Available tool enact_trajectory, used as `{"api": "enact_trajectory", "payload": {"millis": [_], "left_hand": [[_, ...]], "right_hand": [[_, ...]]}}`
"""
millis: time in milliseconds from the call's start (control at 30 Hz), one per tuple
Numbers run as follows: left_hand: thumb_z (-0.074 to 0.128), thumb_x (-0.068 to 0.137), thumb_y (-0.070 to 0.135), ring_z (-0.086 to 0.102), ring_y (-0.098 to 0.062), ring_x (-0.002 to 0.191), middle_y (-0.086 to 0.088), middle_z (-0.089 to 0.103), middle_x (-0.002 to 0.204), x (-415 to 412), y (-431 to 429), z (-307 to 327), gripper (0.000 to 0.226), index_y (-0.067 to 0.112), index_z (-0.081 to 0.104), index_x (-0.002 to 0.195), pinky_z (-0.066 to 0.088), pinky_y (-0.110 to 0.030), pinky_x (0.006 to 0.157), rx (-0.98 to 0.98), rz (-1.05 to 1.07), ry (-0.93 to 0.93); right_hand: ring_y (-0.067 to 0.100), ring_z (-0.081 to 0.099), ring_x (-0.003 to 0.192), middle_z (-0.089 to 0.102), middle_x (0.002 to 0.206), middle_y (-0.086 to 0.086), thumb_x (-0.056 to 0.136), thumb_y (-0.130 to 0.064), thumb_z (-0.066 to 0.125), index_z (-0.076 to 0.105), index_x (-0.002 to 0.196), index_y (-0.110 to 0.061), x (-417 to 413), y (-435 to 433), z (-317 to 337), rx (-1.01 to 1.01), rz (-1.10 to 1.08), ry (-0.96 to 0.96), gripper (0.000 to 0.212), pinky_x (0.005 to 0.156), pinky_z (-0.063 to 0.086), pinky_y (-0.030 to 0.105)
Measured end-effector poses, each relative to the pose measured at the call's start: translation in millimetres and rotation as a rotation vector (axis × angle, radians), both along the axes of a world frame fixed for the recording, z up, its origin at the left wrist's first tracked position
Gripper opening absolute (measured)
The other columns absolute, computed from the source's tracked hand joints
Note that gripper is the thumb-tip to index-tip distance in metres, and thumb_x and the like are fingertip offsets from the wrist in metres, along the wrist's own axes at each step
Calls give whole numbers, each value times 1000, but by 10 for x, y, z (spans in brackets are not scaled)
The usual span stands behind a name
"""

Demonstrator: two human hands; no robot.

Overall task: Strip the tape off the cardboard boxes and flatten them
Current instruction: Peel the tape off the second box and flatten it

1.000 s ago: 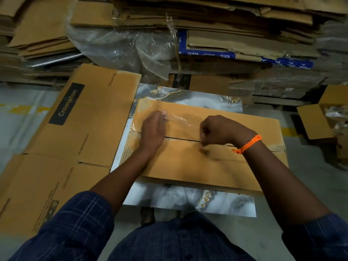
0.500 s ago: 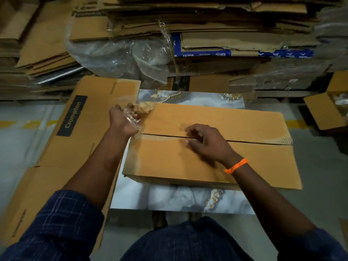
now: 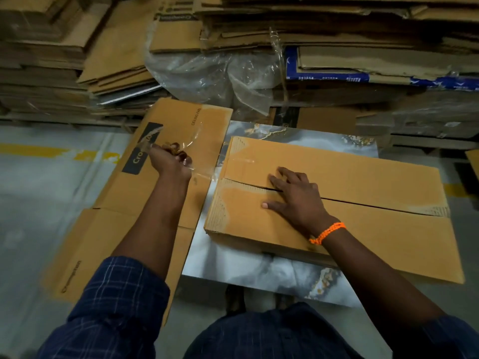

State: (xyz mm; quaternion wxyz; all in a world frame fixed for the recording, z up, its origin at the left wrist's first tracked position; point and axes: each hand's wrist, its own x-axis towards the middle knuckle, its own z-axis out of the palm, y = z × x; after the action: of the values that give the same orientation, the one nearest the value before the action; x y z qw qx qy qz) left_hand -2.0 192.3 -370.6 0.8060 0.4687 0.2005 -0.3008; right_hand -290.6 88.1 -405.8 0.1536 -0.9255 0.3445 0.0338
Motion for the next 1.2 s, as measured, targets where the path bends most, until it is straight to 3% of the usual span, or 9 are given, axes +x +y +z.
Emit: {"api": "enact_trajectory", "payload": {"millis": [233, 367, 533, 700, 767, 867, 967, 1133, 1200], "left_hand": [[35, 106, 47, 42, -6, 58, 9, 43, 75, 467, 521, -339, 30, 30, 43, 83, 39, -23, 55, 659, 45, -265], [67, 92, 54, 48, -7, 51, 2, 51, 68, 811, 852, -32, 40, 22, 48, 76, 39, -22, 47, 474, 48, -341], [63, 86, 17, 54, -13, 72, -3, 61, 86, 103, 380, 436, 10, 16, 64, 95, 43, -28, 63, 261, -751, -555], [50, 94, -6, 64, -30, 107, -20, 66, 116, -631, 50, 845, 29, 3, 61, 119, 51, -48, 102, 194, -1214, -648], [51, 95, -7, 64, -32, 115, -25, 64, 129, -781, 9, 927, 35, 3, 59, 127, 49, -51, 107, 178, -1367, -642], [50, 97, -7, 62, -35, 124, -26, 63, 130, -873, -5, 1005, 28, -6, 59, 123, 48, -47, 109, 3, -1458, -570], [47, 102, 1, 62, -32, 126, -24, 63, 133, -859, 22, 930, 32, -11, 56, 130, 50, -41, 108, -161, -1454, -471], [78, 88, 18, 76, -11, 81, -1, 79, 90, -1174, -77, 572, 11, 13, 82, 97, 63, -42, 77, 254, -900, -1314], [84, 82, 28, 74, -7, 75, 6, 78, 83, -1304, -85, 509, 13, 16, 83, 86, 62, -38, 72, 266, -714, -1365]], "right_hand": [[27, 25, 146, 20, 166, -3, 86, -70, 58, 34, 154, -36, -5, 36, -16, 26, -25, 7, 80, 107, 35, 51], [28, 24, 146, 21, 166, -1, 87, -67, 59, 35, 154, -34, 43, 60, 13, 40, -26, 8, 79, 108, 34, 51], [32, 29, 145, 25, 163, 7, 87, -53, 70, 18, 160, -24, 208, 159, 161, 100, -57, -40, 94, 111, 36, 50], [19, 16, 154, 1, 168, -2, 71, -49, 87, -11, 160, -33, 502, 435, 573, 479, -15, -674, 133, 117, 36, 36], [20, 0, 157, -3, 169, 4, 76, -40, 86, 3, 162, -23, 588, 456, 633, 270, 70, -704, 121, 119, 29, 24], [25, 35, 147, 35, 157, 13, 89, -21, 76, 34, 156, -16, 504, 369, 678, 90, 82, -811, 80, 110, 45, 38], [16, 58, 119, 57, 136, 11, 92, 0, 64, 49, 148, -12, 316, 275, 712, 75, 130, -873, 59, 97, 51, 25], [-3, 64, 94, 68, 124, 7, 93, 11, 50, 59, 139, -17, 251, 277, 716, 203, -96, -872, 54, 80, 59, 26], [3, 67, 89, 73, 107, 3, 93, 2, 50, 69, 121, -12, 217, 351, 755, 273, -276, -967, 37, 75, 57, 29]]}}
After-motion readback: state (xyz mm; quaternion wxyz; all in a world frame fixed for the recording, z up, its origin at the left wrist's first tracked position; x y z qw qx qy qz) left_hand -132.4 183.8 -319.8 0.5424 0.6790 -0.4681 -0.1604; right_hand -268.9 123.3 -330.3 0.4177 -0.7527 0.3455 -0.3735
